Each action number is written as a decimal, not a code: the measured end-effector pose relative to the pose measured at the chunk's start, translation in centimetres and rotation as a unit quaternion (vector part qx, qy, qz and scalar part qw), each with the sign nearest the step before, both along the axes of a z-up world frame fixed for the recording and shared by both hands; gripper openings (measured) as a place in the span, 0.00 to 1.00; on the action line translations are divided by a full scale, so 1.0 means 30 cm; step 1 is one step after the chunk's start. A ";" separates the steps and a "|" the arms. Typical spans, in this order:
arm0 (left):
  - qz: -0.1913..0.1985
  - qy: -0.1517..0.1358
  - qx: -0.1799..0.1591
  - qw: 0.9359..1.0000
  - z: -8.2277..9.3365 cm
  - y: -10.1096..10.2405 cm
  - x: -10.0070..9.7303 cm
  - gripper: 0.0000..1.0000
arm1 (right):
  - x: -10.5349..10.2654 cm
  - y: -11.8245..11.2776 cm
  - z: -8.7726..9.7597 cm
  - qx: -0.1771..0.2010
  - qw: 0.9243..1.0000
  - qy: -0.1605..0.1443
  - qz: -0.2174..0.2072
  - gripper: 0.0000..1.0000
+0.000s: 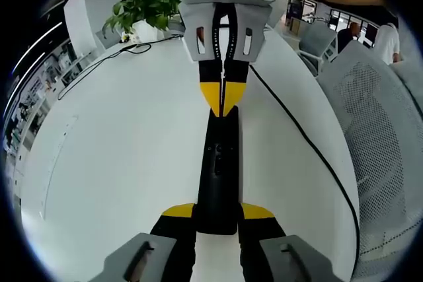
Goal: Press the specified remote control buttons in sequence, fully releasing each button before pressing the next.
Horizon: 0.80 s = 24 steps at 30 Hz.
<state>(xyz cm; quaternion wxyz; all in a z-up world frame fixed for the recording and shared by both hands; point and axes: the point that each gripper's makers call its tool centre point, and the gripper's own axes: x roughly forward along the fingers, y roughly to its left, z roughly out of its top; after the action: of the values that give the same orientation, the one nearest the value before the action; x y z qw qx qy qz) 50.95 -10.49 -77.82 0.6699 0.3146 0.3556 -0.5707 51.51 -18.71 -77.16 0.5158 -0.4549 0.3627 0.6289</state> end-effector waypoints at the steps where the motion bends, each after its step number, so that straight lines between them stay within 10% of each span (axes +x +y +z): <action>1: 0.000 0.000 0.000 1.000 0.000 0.000 0.000 0.23 | 0.000 0.000 0.000 -0.001 1.000 -0.001 0.001 0.00; 24: 0.001 -0.001 0.008 1.000 0.001 0.002 -0.002 0.23 | 0.007 -0.001 -0.002 -0.003 1.000 -0.006 -0.006 0.00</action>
<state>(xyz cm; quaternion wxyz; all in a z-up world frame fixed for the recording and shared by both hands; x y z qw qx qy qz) 50.88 -10.43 -77.79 0.6683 0.3204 0.3593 -0.5672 51.72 -18.73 -77.20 0.5201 -0.4579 0.3648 0.6218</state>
